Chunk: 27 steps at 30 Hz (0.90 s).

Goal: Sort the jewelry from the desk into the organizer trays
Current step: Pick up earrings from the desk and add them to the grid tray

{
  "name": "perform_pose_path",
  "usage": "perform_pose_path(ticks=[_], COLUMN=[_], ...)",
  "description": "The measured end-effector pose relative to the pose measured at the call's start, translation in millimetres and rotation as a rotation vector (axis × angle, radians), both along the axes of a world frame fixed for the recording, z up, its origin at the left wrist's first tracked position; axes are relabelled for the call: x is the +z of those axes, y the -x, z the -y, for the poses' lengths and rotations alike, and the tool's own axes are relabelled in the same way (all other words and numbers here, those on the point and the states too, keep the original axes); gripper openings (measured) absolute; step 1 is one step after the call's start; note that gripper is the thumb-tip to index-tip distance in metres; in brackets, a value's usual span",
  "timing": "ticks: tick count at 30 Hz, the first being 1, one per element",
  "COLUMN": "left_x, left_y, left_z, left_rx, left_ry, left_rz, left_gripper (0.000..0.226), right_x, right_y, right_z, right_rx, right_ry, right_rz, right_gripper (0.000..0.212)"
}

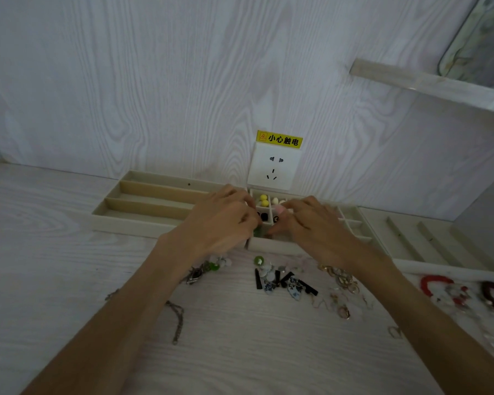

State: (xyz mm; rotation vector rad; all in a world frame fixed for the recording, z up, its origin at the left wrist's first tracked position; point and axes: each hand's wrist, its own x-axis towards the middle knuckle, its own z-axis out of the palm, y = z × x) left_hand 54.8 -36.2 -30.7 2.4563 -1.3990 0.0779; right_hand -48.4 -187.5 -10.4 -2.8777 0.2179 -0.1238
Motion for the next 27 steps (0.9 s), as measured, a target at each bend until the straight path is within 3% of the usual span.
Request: perform_pose_path(ticks=[5,9,11,14,19,23,27], left_x=[-2,7,15,25,23,15,10], left_y=[-4,-12,-14,-10,6,11,13], left_z=[-1,-9,-18,-36,-69,-86,-95], left_rx=[-0.003,0.053,0.078,0.081,0.091,0.124,0.122], left_ry=[0.011,0.156,0.286,0.343,0.114,0.028,0.091], left_rz=[-0.008,-0.005,-0.068,-0.227,-0.254,-0.279,-0.372], left_gripper=[0.037,0.033,0.028,0.019,0.014,0.027,0.035], right_x=[4,36,50,52,22,-8,-22], right_y=[2,20,34,47,44,20,3], right_z=[0,8,15,15,-23,-59,-73], right_rx=[-0.014,-0.115,-0.155,-0.133,0.093,0.238,0.251], right_ry=[-0.008,-0.321,-0.370,-0.358,-0.166,-0.008,0.065], right_rz=[-0.035,0.161,0.205,0.142,0.153,0.189,0.207], right_gripper=[0.055,0.053,0.054,0.049,0.020,0.027,0.033])
